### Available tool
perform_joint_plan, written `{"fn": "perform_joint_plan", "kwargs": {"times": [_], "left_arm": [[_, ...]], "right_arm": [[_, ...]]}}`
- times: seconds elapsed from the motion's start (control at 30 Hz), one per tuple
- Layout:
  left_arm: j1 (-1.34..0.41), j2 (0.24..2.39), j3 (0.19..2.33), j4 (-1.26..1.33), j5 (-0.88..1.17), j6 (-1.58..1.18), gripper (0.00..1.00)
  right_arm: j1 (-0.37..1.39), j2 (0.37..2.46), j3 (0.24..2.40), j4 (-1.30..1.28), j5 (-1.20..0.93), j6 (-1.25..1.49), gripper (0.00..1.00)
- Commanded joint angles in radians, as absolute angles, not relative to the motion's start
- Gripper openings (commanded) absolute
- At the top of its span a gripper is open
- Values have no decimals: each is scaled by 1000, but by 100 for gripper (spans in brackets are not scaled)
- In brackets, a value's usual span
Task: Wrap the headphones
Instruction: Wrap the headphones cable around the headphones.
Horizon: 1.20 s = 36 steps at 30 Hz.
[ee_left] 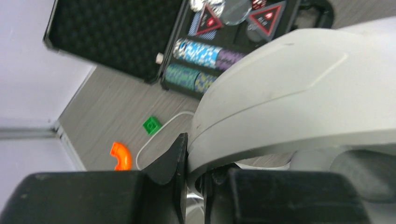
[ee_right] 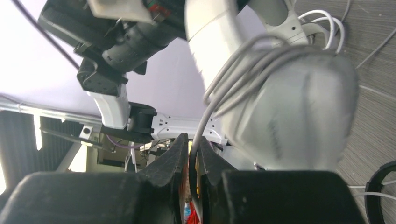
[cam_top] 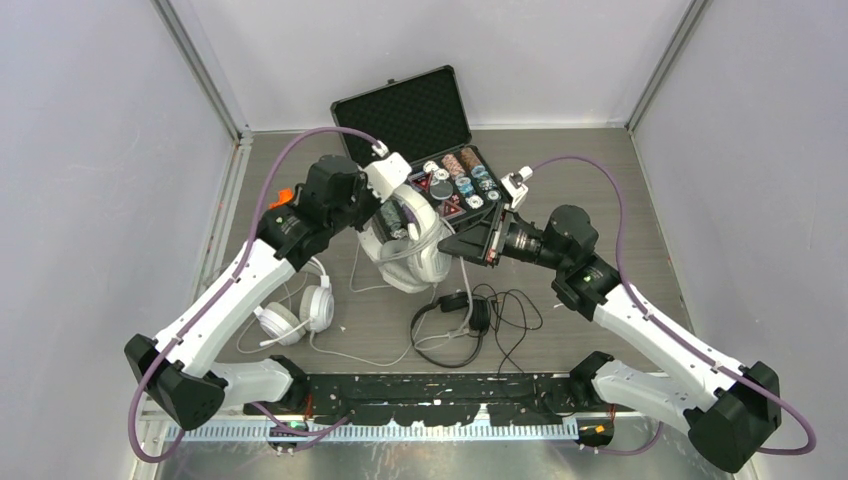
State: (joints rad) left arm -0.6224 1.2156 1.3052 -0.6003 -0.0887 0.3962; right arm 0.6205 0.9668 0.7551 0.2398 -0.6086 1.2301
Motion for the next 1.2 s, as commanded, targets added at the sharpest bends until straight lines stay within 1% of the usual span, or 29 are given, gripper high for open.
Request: {"fn": "perform_joint_plan", "kwargs": {"times": [0.0,0.17,0.53,0.7,0.77,0.93,1.17], "left_arm": [[-604,1188,1363,-610,-263,212,0],[-604,1149,1354,-603,-281,85,0],[-604,1108,1335,-583,-282,-211,0],[-603,1092,1318,-563,-326,-287,0],[-603,1091,1319,-563,-357,-305,0],[-604,1095,1338,-571,-416,-353,0],[-604,1128,1387,-611,-399,-472,0]], "right_arm": [[630,949,807,354,-648,1219,19],[650,962,827,319,-605,1177,21],[720,1067,880,282,-445,1017,22],[806,1072,934,188,-310,897,23],[838,1076,948,169,-264,858,23],[898,1105,964,165,-196,788,19],[929,1168,973,173,-120,704,19]]}}
